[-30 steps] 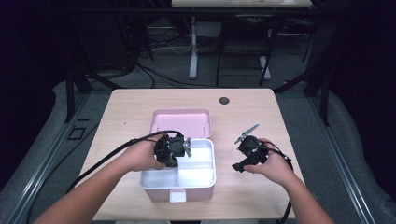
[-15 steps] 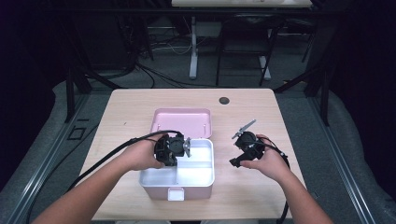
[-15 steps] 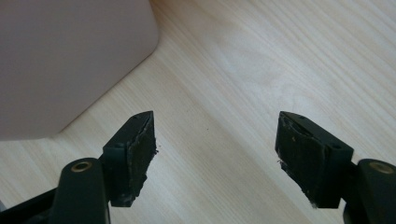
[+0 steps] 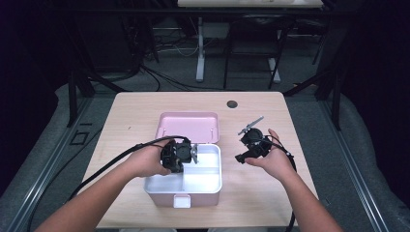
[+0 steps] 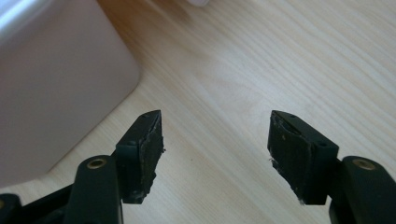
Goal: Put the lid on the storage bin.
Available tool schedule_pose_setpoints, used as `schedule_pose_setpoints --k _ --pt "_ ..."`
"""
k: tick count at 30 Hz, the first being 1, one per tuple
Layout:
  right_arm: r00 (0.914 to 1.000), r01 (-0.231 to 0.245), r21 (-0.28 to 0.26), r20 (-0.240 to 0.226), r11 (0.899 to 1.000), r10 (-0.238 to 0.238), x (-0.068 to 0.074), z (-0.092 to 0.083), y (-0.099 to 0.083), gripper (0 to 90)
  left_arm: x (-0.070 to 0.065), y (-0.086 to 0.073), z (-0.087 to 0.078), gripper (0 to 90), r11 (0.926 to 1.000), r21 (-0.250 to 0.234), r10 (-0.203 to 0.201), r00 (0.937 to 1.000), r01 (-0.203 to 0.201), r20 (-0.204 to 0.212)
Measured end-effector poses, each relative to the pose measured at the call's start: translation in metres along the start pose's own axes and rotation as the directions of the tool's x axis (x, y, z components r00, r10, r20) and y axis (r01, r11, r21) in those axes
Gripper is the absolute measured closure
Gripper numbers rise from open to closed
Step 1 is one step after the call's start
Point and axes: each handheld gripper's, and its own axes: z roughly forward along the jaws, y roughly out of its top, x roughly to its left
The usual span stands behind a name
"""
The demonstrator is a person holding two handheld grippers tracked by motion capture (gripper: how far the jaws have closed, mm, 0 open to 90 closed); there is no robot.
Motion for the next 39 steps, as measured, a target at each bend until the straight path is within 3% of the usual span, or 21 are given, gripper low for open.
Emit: schedule_pose_setpoints --k 5,13,18,21,23,24,30,39 --pt "0.9994 -0.024 0.003 0.025 1.0 0.024 0.0 0.002 0.007 35.8 0.0 0.0 0.0 87.1 1.0 0.002 0.001 1.0 -0.001 -0.002" --pt "0.9956 -0.092 0.008 0.017 0.996 0.092 -0.002 0.009 0.016 36.7 0.001 0.001 0.0 86.8 0.9999 0.006 -0.016 0.9999 0.016 0.005" --pt "0.9927 -0.121 -0.018 -0.009 0.993 0.12 -0.005 0.006 0.024 40.6 0.001 0.001 0.0 86.6 0.9995 0.004 -0.03 0.9995 0.03 0.011" --pt "0.9902 -0.139 -0.023 0.003 0.99 0.14 -0.004 0.005 0.029 41.1 0.001 0.001 0.001 86.6 0.9995 0.008 -0.032 0.9995 0.032 0.007" --pt "0.99 -0.138 -0.011 0.027 0.99 0.139 -0.003 0.005 0.032 42.8 0.001 0.001 0.001 86.5 0.9993 0.007 -0.037 0.9993 0.037 0.009" --pt "0.9903 -0.139 -0.016 0.009 0.99 0.139 -0.003 0.006 0.034 43.7 0.001 0.002 0.001 86.5 0.9993 0.007 -0.038 0.9992 0.038 0.01" --pt "0.9896 -0.14 -0.02 0.03 0.99 0.141 -0.001 0.005 0.043 46.6 0.0 0.002 0.001 85.9 0.9987 0.012 -0.049 0.9988 0.049 0.009" --pt "0.9843 -0.175 -0.05 0.016 0.983 0.176 0.0 0.002 0.057 51.9 0.001 0.003 0.001 85.8 0.9979 0.02 -0.061 0.9979 0.061 0.019"
